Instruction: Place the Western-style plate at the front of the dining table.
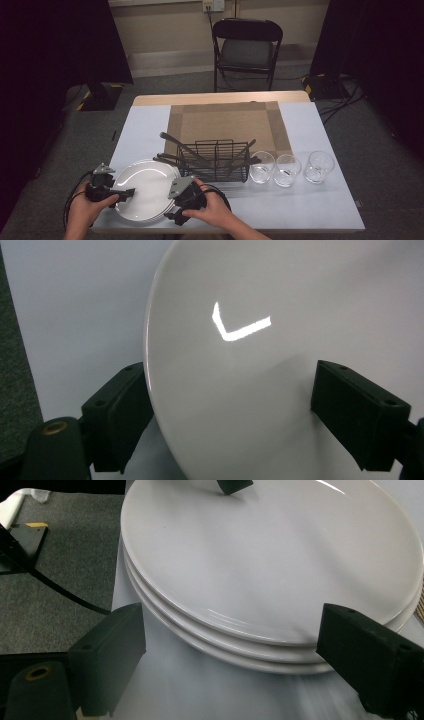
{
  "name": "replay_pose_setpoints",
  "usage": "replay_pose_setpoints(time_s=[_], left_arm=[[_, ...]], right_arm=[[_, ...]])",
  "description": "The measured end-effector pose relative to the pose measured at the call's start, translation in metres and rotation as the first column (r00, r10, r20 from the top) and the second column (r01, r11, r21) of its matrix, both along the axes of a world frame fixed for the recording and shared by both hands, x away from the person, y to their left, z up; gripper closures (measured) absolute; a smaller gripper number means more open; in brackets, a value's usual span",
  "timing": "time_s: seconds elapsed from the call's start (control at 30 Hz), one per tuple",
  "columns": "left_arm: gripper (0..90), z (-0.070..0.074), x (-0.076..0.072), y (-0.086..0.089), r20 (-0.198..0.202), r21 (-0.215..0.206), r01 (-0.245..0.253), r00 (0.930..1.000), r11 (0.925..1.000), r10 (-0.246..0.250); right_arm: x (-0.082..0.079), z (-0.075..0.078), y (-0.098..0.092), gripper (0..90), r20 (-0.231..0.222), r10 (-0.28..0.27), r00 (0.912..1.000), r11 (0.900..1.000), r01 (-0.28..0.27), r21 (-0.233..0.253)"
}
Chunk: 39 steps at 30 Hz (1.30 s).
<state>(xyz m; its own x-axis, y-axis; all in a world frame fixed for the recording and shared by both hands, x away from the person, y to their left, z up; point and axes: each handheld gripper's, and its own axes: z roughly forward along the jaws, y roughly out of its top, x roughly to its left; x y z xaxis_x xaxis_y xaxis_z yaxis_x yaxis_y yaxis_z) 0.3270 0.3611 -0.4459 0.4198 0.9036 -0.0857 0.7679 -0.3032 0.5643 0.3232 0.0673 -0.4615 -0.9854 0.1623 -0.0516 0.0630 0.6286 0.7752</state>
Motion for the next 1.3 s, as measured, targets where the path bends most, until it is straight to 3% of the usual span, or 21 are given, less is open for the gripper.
replay_pose_setpoints(time_s=[0.03,0.2,0.47,1.0,1.3], left_arm=[[18.9,0.003,0.000,-0.002,-0.016,0.011,-0.034,0.9993,0.9994,0.034],[25.5,0.008,-0.002,-0.002,-0.051,0.038,-0.066,0.9964,0.9971,0.068],[32.7,0.016,-0.002,-0.002,-0.007,0.059,-0.069,0.9975,0.9959,0.070],[34.9,0.009,-0.003,0.005,-0.013,0.016,-0.112,0.9936,0.9936,0.112],[27.4,0.005,-0.002,0.004,-0.023,-0.014,-0.106,0.9942,0.9943,0.105]], right_arm=[[0.000,0.000,0.001,11.3,0.002,-0.005,1.0000,1.000,0.005,0.002],[0.000,-0.001,0.002,11.3,0.005,-0.007,1.0000,1.000,0.007,0.003],[0.000,-0.002,0.002,11.3,0.005,0.005,1.0000,1.000,-0.005,-0.005],[0.000,-0.001,0.006,11.3,0.009,0.008,0.9999,1.000,-0.007,-0.010],[0.000,-0.001,0.006,11.3,0.008,0.012,0.9999,1.000,-0.012,-0.009]])
